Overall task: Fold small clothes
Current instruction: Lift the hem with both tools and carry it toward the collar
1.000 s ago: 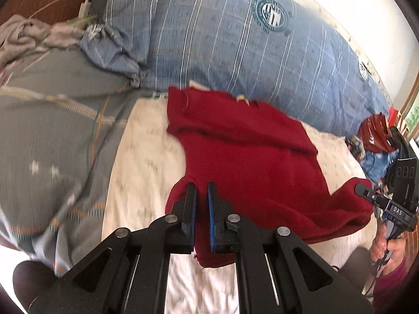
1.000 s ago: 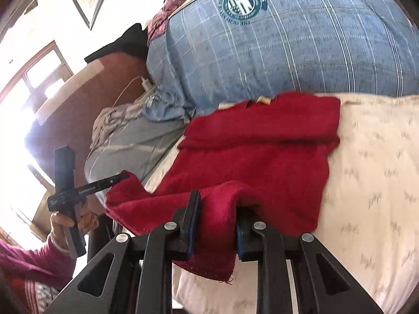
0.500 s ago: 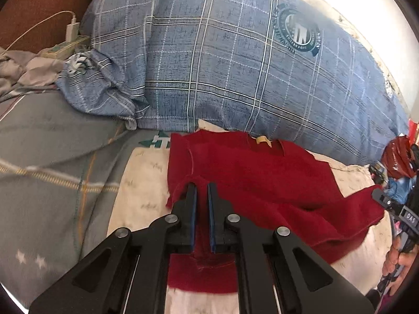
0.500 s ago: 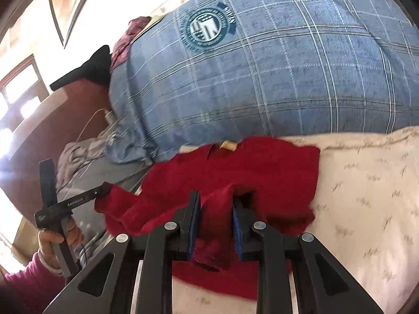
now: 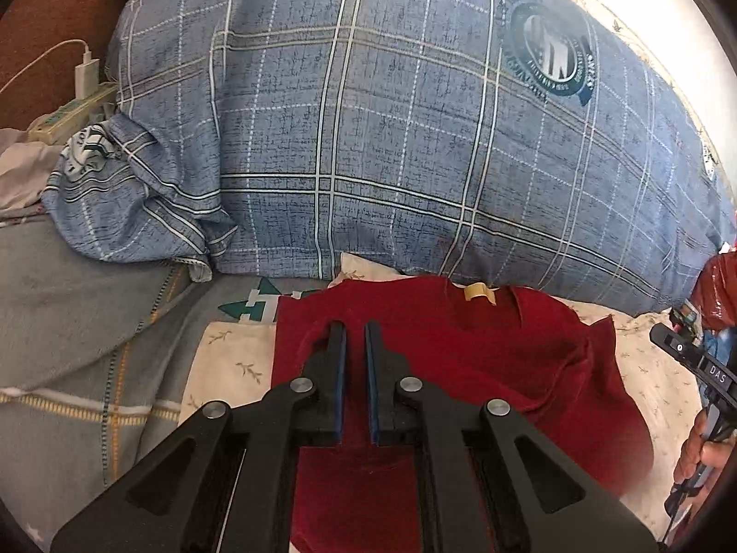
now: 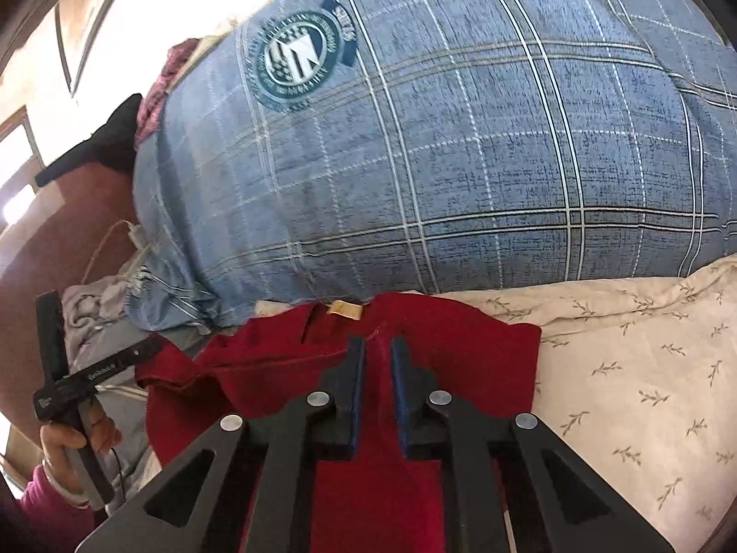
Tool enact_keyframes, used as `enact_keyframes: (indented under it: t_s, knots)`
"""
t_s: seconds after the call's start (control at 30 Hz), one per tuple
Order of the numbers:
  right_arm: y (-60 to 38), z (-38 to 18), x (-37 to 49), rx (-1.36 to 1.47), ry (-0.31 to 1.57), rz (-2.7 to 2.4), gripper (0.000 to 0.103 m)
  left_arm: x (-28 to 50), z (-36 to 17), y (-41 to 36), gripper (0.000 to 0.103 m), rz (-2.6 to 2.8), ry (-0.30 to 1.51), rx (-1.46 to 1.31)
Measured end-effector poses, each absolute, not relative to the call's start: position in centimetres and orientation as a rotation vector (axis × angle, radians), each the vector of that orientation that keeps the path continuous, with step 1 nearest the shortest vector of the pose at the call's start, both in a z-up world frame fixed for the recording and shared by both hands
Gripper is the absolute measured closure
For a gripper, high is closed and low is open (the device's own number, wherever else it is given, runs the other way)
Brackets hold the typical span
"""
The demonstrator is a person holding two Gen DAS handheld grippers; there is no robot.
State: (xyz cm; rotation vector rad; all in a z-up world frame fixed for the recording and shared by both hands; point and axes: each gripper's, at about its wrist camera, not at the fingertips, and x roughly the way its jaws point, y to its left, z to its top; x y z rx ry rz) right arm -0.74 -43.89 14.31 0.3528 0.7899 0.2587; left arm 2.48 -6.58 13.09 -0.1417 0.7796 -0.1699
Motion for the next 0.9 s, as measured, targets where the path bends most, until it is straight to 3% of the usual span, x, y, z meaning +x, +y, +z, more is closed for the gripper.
enact_keyframes:
  t_s: [0.07, 0.13, 0.17, 0.2, 0.33, 0.37, 0.4, 0.43, 0.47, 0.67, 0.9]
  knots:
    - [-43.7, 13.8, -0.1, 0.327, 0.837, 0.278, 0.081, 2.7, 12.8, -6.7, 0.098, -0.174, 0.785, -0.134]
    - [-43.4, 13.2, 0.3, 0.296, 0.868, 0.282, 0.047, 2.7, 12.7, -6.9, 0.098, -0.175, 0.782, -0.118]
    - [-43.1, 12.8, 0.6, 0.282, 0.876, 0.276, 0.041, 2.8, 12.6, -6.9, 0.098, -0.175, 0.783, -0.116]
    - [-42.9, 12.4, 0.8, 0.274, 0.885, 0.281, 0.037, 2.8, 12.5, -6.9, 0.098, -0.175, 0.785, -0.117]
    - [-41.2, 10.2, 3.0, 0.234, 0.953, 0.29, 0.036, 3.2, 12.3, -6.8, 0.098, -0.17, 0.794, -0.126]
    - [-40.9, 9.6, 3.5, 0.219, 0.967, 0.277, 0.037, 3.2, 12.3, -6.8, 0.098, -0.17, 0.797, -0.125]
    - [-40.5, 8.9, 4.2, 0.2, 0.989, 0.263, 0.048, 3.3, 12.3, -6.8, 0.098, -0.171, 0.797, -0.124]
    - [-40.3, 8.4, 4.5, 0.185, 1.009, 0.254, 0.082, 3.4, 12.3, -6.8, 0.098, -0.174, 0.8, -0.121]
    - [-40.1, 8.2, 4.8, 0.167, 1.026, 0.245, 0.097, 3.5, 12.4, -6.8, 0.098, -0.177, 0.8, -0.119]
    - [-42.2, 11.6, 4.5, 0.184, 0.864, 0.179, 0.097, 5.7, 12.3, -7.0, 0.098, -0.166, 0.804, -0.114]
    - [-43.3, 10.3, 8.2, 0.156, 0.887, 0.063, 0.097, 10.4, 8.9, -7.7, 0.094, -0.15, 0.909, -0.157]
